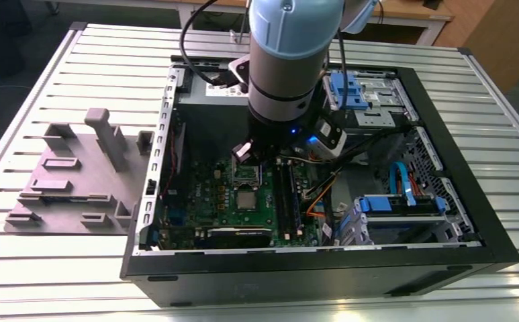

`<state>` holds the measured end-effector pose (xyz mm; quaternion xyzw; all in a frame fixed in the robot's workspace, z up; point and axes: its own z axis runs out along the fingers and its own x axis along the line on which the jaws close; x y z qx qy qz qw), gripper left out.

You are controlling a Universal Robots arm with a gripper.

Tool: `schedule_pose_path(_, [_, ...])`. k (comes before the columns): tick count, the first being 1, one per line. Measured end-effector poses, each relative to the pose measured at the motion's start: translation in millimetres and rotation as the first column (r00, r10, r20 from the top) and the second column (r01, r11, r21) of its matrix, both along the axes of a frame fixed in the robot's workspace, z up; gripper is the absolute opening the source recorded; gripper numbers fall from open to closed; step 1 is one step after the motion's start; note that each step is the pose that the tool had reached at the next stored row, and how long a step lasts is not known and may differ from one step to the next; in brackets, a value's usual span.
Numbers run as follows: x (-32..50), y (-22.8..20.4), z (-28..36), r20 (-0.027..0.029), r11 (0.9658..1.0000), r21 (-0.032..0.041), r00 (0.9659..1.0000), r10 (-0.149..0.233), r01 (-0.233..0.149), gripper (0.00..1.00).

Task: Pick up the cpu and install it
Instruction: 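Close the cpu cover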

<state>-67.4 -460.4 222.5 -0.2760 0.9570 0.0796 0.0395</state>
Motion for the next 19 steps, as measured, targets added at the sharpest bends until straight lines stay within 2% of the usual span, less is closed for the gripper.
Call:
schedule_pose_path(7, [0.1,8.5,-6.0,0.0000,1.0000,0.0011,1.0000,0.002,-0.002,0.10])
schedule_pose_path(16, [0.1,13.3,-14.9,0.0000,1.0000,0.0048,1.0000,0.002,-0.002,0.10])
schedule_pose_path(19, [0.1,14.5,-16.4,0.0001,1.0000,0.0083,1.0000,0.002,-0.002,0.10])
